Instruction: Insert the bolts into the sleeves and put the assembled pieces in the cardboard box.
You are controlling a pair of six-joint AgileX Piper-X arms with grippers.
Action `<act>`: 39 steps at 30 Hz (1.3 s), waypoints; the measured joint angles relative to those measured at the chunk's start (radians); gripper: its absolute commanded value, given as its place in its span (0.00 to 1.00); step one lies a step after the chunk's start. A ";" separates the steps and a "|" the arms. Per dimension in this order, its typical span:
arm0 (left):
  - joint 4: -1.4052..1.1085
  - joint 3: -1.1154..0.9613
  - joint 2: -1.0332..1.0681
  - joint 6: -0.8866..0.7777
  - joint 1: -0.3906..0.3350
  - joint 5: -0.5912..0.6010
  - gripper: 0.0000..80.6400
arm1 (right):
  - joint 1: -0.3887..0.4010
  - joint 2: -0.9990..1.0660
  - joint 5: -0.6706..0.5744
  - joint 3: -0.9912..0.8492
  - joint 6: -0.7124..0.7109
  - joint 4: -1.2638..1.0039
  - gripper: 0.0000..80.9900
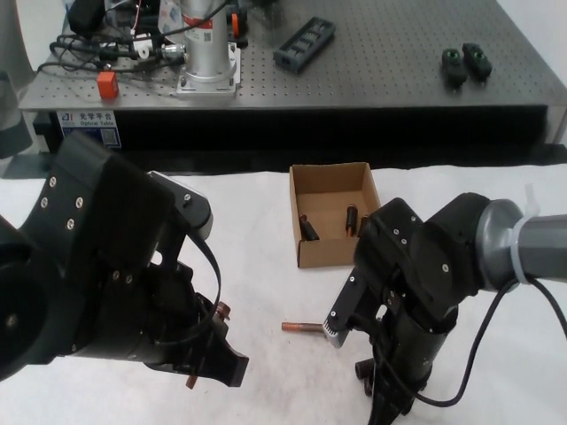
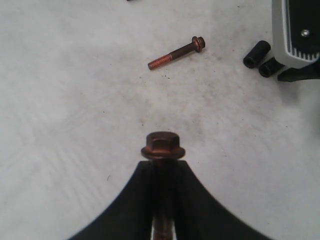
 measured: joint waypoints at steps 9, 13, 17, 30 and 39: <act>0.000 0.000 0.000 0.000 0.000 0.000 0.01 | 0.000 -0.027 0.000 0.000 -0.052 -0.006 0.37; 0.000 0.000 0.000 0.000 0.000 0.000 0.01 | 0.000 -0.023 -0.008 0.000 -0.064 -0.012 0.37; 0.000 0.000 0.000 0.000 0.000 0.000 0.01 | 0.000 0.000 -0.032 0.000 -0.068 -0.019 0.37; 0.000 0.000 0.000 0.000 0.000 0.000 0.01 | 0.000 0.036 -0.109 0.000 -0.068 -0.052 0.33; 0.000 0.000 0.000 0.000 0.000 0.000 0.01 | 0.000 0.036 -0.060 0.000 -0.068 -0.040 0.06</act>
